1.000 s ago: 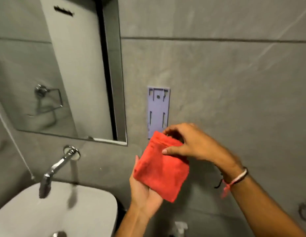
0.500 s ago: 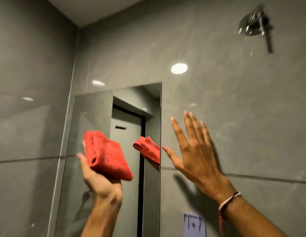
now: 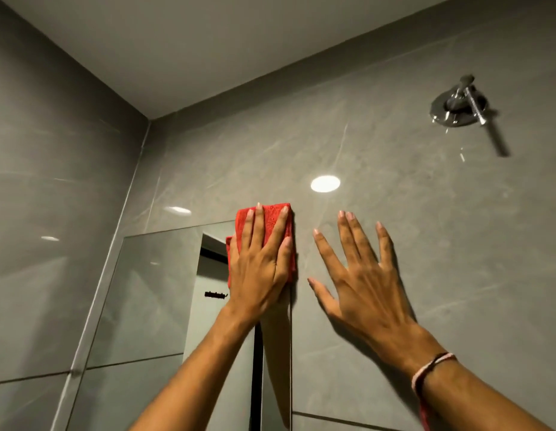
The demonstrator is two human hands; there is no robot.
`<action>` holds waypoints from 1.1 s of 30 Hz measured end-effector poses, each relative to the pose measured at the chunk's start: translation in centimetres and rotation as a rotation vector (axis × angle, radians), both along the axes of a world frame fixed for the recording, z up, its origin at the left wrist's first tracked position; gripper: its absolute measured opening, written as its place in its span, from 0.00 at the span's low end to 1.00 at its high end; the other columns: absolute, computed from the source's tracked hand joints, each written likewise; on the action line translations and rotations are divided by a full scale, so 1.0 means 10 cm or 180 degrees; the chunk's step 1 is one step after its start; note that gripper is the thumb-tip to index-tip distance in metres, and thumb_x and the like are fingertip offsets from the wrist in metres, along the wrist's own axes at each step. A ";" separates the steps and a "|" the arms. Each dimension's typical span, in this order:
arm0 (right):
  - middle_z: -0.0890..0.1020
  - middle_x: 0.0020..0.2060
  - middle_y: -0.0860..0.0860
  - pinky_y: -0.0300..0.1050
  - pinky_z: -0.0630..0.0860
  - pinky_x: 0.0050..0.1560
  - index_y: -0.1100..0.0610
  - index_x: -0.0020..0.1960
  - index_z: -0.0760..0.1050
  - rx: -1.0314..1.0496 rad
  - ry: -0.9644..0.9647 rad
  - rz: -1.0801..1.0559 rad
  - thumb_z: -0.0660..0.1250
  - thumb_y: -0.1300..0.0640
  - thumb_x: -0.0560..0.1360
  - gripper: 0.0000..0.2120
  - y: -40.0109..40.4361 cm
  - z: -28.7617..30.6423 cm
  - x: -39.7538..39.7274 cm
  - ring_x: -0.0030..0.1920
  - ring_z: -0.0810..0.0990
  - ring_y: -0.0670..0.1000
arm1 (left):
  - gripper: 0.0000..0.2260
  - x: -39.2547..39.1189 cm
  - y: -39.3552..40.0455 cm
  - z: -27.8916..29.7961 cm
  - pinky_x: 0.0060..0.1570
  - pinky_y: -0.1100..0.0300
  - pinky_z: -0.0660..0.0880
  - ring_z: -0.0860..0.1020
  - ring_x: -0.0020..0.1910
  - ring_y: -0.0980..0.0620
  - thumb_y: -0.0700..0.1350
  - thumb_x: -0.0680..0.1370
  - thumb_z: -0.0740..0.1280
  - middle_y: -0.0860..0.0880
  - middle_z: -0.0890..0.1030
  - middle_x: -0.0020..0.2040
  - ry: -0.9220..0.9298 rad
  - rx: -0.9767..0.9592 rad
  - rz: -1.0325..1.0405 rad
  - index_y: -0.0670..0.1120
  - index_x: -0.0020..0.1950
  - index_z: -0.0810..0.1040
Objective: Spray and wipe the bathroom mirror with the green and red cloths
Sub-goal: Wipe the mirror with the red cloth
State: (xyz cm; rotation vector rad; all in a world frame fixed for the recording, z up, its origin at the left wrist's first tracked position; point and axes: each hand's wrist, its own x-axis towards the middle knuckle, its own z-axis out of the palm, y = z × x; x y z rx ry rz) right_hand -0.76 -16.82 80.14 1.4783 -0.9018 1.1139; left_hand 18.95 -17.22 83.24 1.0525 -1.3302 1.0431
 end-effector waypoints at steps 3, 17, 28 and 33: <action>0.55 0.83 0.63 0.71 0.54 0.79 0.50 0.83 0.58 -0.0111 -0.0019 -0.0030 0.56 0.36 0.78 0.37 -0.01 0.05 0.06 0.84 0.54 0.62 | 0.26 0.11 -0.01 0.26 0.80 0.35 0.50 0.46 0.84 0.49 0.61 0.83 0.46 0.49 0.49 0.85 0.0017 -0.0078 -0.0126 0.64 0.81 0.48; 0.53 0.84 0.62 0.71 0.53 0.80 0.48 0.84 0.54 -0.0299 -0.0235 -0.0085 0.48 0.33 0.80 0.36 -0.26 0.11 0.25 0.84 0.52 0.60 | 0.24 2.84 -0.30 -0.37 0.82 0.45 0.46 0.49 0.83 0.40 0.57 0.85 0.48 0.39 0.52 0.84 0.2475 0.0058 -0.0156 0.57 0.82 0.53; 0.55 0.83 0.62 0.72 0.52 0.80 0.49 0.83 0.53 -0.0489 -0.0262 0.0207 0.46 0.32 0.81 0.35 -0.33 0.07 0.27 0.84 0.53 0.62 | 0.17 2.76 -0.25 -3.37 0.70 0.39 0.63 0.68 0.70 0.25 0.37 0.85 0.54 0.22 0.68 0.70 0.3971 0.0732 -0.0090 0.28 0.68 0.69; 0.59 0.80 0.64 0.75 0.56 0.77 0.49 0.82 0.51 -0.0414 -0.0236 0.0476 0.48 0.32 0.82 0.34 -0.44 0.00 0.30 0.80 0.59 0.67 | 0.18 2.46 0.01 -4.17 0.57 0.40 0.71 0.77 0.58 0.26 0.42 0.80 0.57 0.24 0.77 0.60 0.4428 0.0969 -0.0367 0.28 0.61 0.72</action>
